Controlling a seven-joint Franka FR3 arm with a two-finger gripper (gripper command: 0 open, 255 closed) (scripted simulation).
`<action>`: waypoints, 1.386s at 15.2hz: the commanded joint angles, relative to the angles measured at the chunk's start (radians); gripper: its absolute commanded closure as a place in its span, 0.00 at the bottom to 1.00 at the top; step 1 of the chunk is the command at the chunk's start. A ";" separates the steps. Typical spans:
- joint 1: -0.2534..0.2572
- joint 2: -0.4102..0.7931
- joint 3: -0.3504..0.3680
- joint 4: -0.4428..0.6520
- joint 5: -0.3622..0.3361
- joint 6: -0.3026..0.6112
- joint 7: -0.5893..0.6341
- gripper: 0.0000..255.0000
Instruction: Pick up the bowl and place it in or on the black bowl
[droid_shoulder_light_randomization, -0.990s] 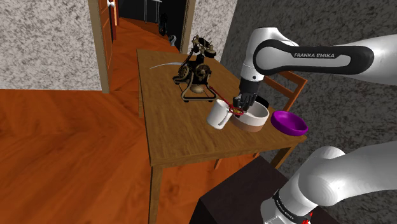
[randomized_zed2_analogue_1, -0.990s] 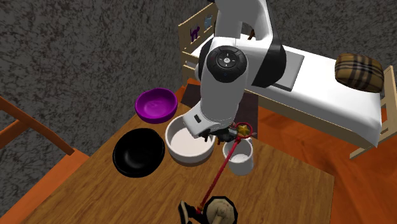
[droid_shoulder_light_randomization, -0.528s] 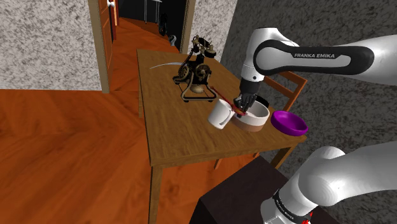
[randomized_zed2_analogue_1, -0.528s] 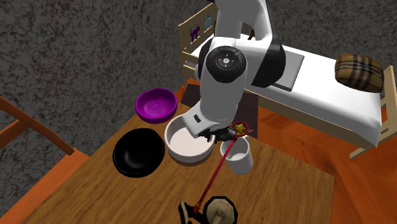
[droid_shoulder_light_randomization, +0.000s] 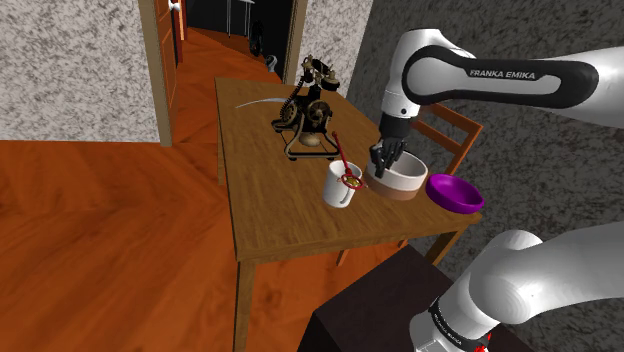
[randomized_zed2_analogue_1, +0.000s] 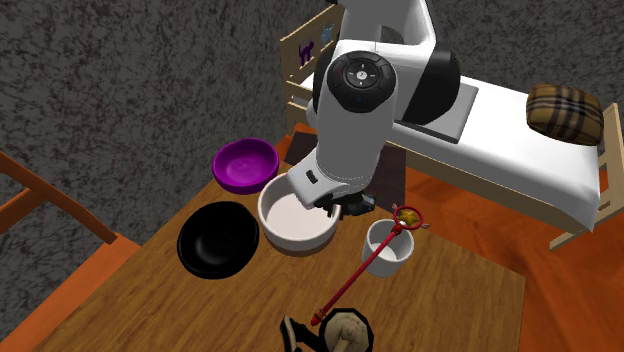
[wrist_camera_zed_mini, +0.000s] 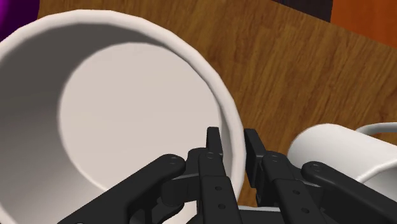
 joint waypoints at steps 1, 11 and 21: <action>-0.001 -0.002 -0.001 0.026 -0.001 -0.028 -0.002 1.00; -0.001 0.010 0.000 0.170 -0.001 -0.160 -0.004 1.00; -0.037 0.116 -0.084 0.349 -0.051 -0.229 -0.117 1.00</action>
